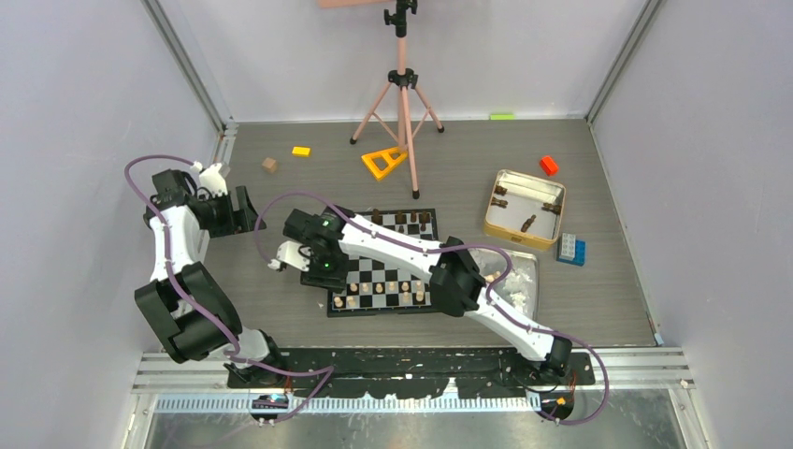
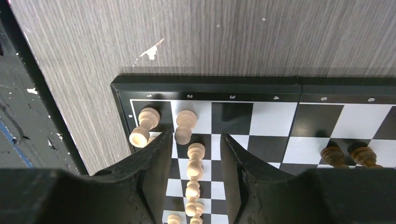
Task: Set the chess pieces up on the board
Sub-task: Place the chess piece on the chessboard, then pick up the chess piece from the storage box.
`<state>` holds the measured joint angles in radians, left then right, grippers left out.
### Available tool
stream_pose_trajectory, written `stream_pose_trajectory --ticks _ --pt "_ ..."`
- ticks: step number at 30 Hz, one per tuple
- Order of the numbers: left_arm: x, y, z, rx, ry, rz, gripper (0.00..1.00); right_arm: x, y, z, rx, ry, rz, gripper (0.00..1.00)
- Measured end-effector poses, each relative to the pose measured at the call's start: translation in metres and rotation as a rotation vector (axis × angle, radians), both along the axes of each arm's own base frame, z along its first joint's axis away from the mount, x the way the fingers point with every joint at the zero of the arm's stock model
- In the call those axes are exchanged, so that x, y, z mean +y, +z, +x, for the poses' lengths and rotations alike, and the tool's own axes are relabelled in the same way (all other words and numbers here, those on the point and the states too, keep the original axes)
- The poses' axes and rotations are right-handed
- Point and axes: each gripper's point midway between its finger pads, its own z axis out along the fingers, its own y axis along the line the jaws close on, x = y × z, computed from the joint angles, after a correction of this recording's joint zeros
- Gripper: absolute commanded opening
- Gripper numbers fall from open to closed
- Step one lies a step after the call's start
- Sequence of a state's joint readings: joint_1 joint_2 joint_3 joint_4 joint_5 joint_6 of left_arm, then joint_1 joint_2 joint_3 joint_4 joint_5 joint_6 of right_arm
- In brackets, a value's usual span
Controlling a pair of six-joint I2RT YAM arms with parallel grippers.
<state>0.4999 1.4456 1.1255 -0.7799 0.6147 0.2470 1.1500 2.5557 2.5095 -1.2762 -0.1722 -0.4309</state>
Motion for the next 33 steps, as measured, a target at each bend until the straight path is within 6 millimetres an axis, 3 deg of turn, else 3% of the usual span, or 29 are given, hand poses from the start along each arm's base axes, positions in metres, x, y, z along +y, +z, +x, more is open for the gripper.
stream_pose_trajectory --ticks 10,14,18,22,25,28,33 --pt "-0.003 0.002 0.001 -0.011 -0.013 -0.013 0.76 -0.004 0.004 0.013 0.002 -0.065 0.022 0.58" --pt "-0.01 0.007 0.003 -0.04 -0.049 -0.041 0.76 -0.019 0.027 0.018 0.027 -0.105 0.052 0.61" --pt "-0.019 0.013 0.005 -0.075 -0.089 -0.088 0.76 -0.05 0.069 0.029 0.054 -0.17 0.114 0.62" --pt "-0.033 0.021 0.007 -0.116 -0.151 -0.129 0.75 -0.102 0.108 0.044 0.064 -0.26 0.18 0.61" --pt "-0.047 0.023 0.006 -0.131 -0.216 -0.143 0.74 -0.151 0.114 0.052 0.067 -0.344 0.184 0.59" --pt "-0.074 0.026 0.005 -0.141 -0.315 -0.15 0.74 -0.205 0.101 0.058 0.082 -0.449 0.147 0.58" --pt "-0.129 0.038 -0.002 -0.187 -0.508 -0.135 0.74 -0.295 0.054 0.052 0.134 -0.656 0.035 0.56"
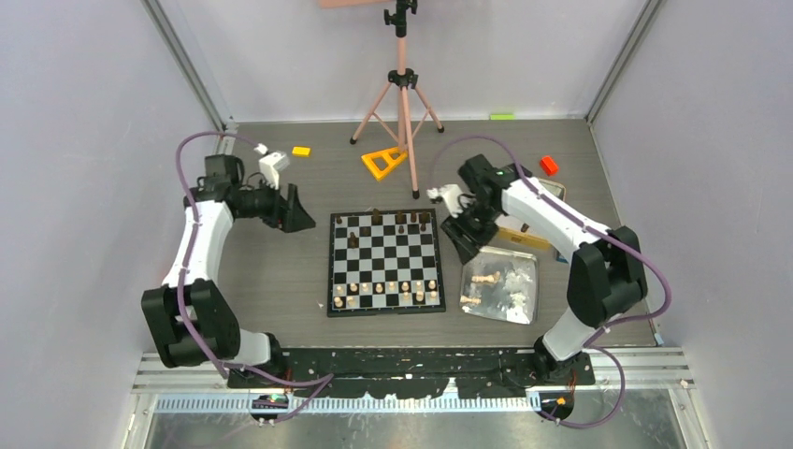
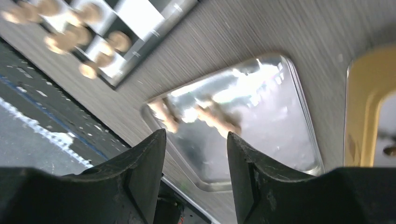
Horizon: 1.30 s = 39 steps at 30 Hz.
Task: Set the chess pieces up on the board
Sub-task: Pick up the chess piece from the storage box.
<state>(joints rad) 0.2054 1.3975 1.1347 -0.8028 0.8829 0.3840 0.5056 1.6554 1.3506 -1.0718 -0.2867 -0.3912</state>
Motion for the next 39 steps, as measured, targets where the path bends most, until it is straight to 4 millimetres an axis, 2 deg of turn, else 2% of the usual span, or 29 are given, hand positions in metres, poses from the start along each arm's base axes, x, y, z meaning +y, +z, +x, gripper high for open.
stream_pose_trajectory --ticks 3,5,11,15,28,34,39 --pt "-0.027 0.008 -0.007 -0.04 -0.094 0.013 0.74 -0.039 -0.017 -0.005 0.02 -0.096 -0.039 0.55" --pt "-0.042 0.01 -0.012 -0.054 -0.149 0.025 0.73 -0.057 -0.024 -0.008 0.02 -0.139 -0.064 0.55" --pt "-0.079 0.014 -0.02 -0.082 -0.275 0.067 0.73 -0.08 -0.041 -0.008 0.019 -0.188 -0.095 0.52" --pt "-0.095 0.009 -0.025 -0.076 -0.324 0.085 0.73 -0.087 -0.05 -0.013 0.032 -0.202 -0.108 0.47" --pt "-0.116 -0.006 -0.03 -0.048 -0.39 0.127 0.73 -0.091 -0.061 -0.017 0.06 -0.207 -0.123 0.34" --pt "-0.139 -0.014 -0.032 -0.045 -0.461 0.152 0.73 -0.093 -0.069 -0.023 0.093 -0.205 -0.136 0.28" --pt "-0.169 -0.017 -0.033 -0.062 -0.532 0.165 0.73 -0.094 -0.07 -0.025 0.103 -0.205 -0.14 0.14"
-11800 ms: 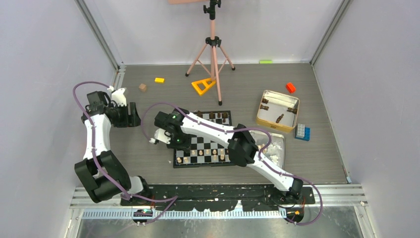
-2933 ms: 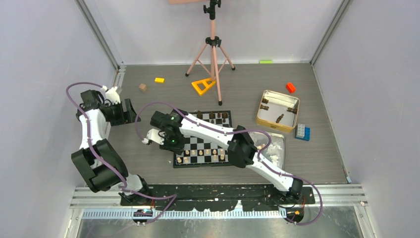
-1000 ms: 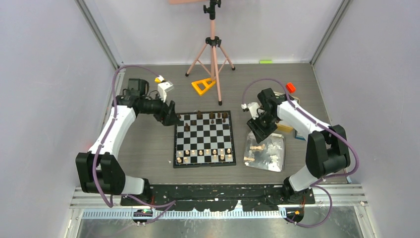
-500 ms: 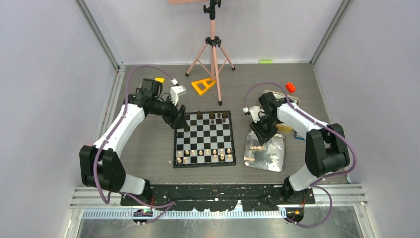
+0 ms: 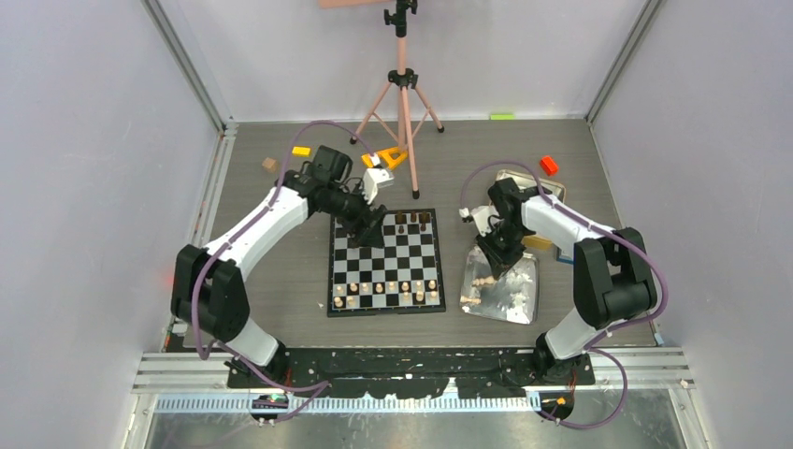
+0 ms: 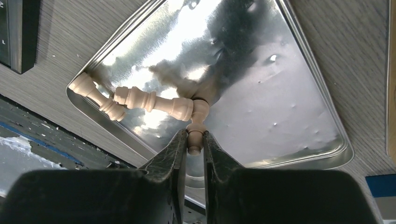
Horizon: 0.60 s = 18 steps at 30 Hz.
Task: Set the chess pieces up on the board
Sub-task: Pick up the chess piece from the storage box.
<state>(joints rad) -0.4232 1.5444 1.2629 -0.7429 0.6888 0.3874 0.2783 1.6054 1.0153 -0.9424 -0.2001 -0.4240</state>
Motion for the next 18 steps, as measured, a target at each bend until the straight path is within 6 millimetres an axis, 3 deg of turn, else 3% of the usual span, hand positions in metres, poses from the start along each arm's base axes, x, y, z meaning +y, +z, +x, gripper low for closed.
stream_pose_trajectory --ticks 9,18 --pt "-0.071 -0.006 -0.004 0.031 -0.078 -0.056 0.69 -0.004 0.007 -0.002 0.005 -0.033 0.008 0.05" --pt "-0.155 -0.014 -0.025 0.039 -0.172 -0.137 0.7 0.001 0.04 0.009 -0.041 -0.117 0.067 0.01"
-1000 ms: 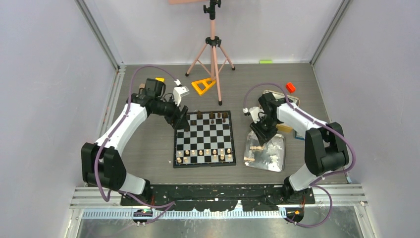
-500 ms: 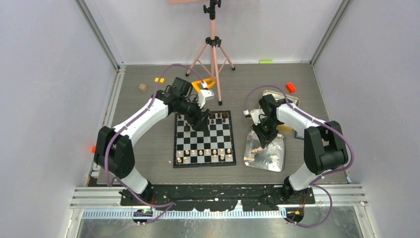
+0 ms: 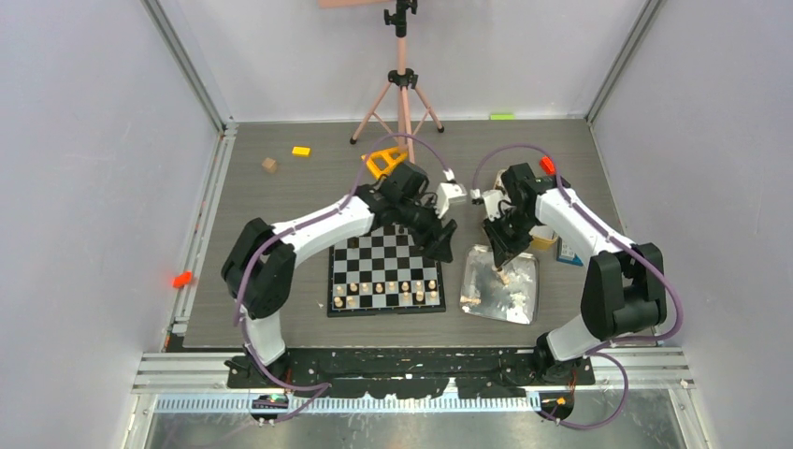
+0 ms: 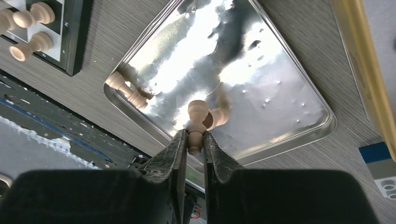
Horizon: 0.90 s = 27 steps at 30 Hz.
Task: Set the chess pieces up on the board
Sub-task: Pick up the chess piece from the storage box.
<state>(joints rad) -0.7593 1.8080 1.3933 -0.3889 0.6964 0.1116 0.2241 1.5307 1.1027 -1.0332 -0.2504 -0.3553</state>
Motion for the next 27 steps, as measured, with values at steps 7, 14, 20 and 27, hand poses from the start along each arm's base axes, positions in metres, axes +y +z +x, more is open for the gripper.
stream_pose_trajectory --ticks 7,14,20,27 --pt "-0.041 -0.005 -0.025 0.016 -0.058 -0.02 0.7 -0.001 0.014 0.002 0.012 -0.051 0.054 0.01" --pt "-0.044 -0.009 -0.022 0.037 -0.053 -0.045 0.7 0.003 0.027 -0.007 0.042 -0.08 0.179 0.01" --pt "-0.037 -0.025 -0.028 0.049 -0.069 -0.021 0.7 0.005 0.035 -0.015 0.062 -0.074 0.246 0.01" --pt "-0.01 -0.034 -0.033 -0.013 -0.095 0.093 0.72 0.007 0.037 -0.017 0.061 -0.048 0.26 0.01"
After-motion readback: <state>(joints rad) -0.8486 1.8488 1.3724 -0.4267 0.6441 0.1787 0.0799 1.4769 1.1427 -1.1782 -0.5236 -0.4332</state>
